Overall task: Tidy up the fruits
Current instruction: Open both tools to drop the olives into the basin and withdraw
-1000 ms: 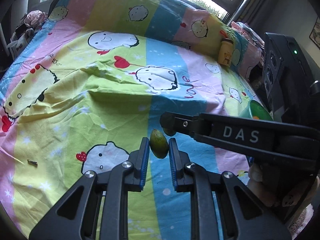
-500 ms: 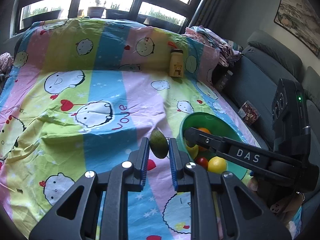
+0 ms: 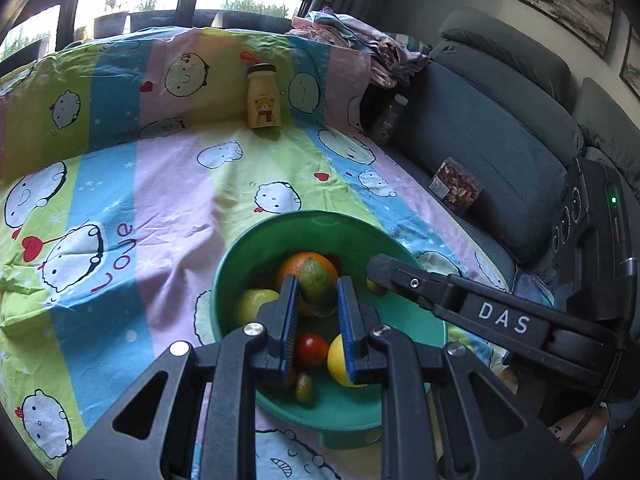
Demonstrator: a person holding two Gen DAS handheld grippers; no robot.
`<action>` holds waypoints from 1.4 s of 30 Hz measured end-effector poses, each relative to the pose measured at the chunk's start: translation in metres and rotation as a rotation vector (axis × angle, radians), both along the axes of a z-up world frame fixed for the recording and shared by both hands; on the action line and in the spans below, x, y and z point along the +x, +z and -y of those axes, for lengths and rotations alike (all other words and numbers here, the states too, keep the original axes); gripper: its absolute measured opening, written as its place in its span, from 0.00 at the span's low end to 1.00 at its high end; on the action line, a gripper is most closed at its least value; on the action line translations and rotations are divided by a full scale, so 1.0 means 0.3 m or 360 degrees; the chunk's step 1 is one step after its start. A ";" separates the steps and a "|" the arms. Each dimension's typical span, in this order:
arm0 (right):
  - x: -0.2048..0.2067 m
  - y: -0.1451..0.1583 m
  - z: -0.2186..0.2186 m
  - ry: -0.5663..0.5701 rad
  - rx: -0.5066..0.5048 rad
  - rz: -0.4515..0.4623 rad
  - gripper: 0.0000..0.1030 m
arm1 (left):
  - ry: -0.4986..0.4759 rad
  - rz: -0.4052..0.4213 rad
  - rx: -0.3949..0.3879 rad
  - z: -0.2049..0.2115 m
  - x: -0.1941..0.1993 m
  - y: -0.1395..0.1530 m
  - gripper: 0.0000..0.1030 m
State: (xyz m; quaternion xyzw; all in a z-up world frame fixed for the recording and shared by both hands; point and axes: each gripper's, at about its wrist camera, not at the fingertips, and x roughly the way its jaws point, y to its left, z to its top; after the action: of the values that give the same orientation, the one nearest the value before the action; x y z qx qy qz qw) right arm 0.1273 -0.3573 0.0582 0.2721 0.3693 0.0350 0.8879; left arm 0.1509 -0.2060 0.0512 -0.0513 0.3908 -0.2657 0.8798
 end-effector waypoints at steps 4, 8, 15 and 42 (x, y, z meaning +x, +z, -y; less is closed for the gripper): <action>0.004 -0.022 0.030 -0.0056 -0.0021 -0.0054 0.21 | -0.0050 -0.0041 0.0009 0.049 0.013 -0.028 0.18; 0.010 -0.041 0.056 -0.0063 0.0007 -0.0079 0.21 | -0.0067 -0.0092 0.0016 0.078 0.033 -0.060 0.18; 0.017 -0.070 0.075 -0.0124 -0.0021 -0.0160 0.21 | -0.0067 -0.0127 0.0045 0.105 0.039 -0.090 0.18; -0.049 0.013 0.086 -0.0238 -0.0153 -0.0050 0.69 | 0.0069 -0.0045 0.0251 0.055 -0.032 -0.033 0.99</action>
State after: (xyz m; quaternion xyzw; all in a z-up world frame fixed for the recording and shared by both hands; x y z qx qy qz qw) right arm 0.1125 -0.3830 0.0621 0.2565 0.3631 -0.0536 0.8942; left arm 0.1413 -0.2226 0.0413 0.0061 0.4217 -0.2143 0.8811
